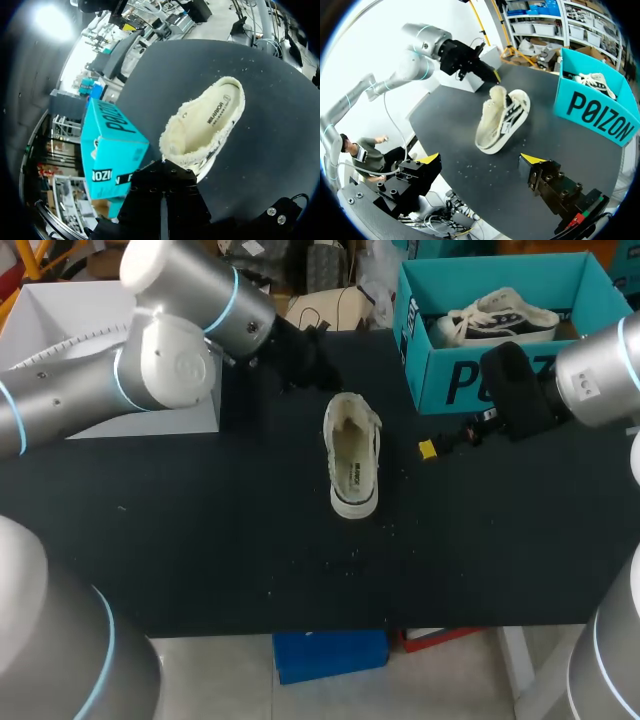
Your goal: Take the shoe out of the shoebox, open the shoe tongue, remove and reinsert the insole, then place the shoe into the shoebox
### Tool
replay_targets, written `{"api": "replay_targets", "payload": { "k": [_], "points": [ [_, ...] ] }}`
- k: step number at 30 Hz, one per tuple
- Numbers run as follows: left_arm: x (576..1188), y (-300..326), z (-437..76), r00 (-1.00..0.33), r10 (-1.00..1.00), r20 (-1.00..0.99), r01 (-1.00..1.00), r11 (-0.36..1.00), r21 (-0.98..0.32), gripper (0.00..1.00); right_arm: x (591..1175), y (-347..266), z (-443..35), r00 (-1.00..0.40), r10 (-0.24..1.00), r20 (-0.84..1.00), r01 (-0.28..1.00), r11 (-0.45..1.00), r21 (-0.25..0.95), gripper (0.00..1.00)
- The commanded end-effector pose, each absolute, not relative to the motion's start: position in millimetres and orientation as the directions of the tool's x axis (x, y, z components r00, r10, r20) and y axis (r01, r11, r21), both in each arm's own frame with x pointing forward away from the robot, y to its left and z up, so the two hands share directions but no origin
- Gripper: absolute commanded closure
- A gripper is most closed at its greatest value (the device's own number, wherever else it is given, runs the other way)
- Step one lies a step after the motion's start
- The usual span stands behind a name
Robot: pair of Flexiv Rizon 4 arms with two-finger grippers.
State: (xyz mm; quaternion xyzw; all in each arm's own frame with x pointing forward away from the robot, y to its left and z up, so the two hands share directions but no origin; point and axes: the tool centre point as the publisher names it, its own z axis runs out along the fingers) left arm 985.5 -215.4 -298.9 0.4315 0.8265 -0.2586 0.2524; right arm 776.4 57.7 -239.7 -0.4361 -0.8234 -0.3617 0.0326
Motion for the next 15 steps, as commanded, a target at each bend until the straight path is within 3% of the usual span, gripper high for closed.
{"api": "replay_targets", "payload": {
  "k": [1, 7, 15],
  "points": [
    [1005.7, -235.7, -314.5, -0.517, 0.608, -0.602, 0.837, 0.507, -0.207, 1.00, 777.2, 59.3, -239.7, -0.616, 0.697, 0.368, 0.743, 0.359, 0.565, 0.00],
    [1011.1, -238.0, -325.2, -0.525, 0.623, -0.580, 0.834, 0.512, -0.206, 1.00, 777.2, 59.3, -239.7, -0.616, 0.697, 0.368, 0.743, 0.359, 0.565, 0.00],
    [984.3, -233.8, -333.1, -0.572, 0.681, -0.457, 0.820, 0.482, -0.309, 1.00, 777.2, 59.3, -239.7, -0.616, 0.697, 0.368, 0.743, 0.359, 0.565, 0.00]
  ]
}}
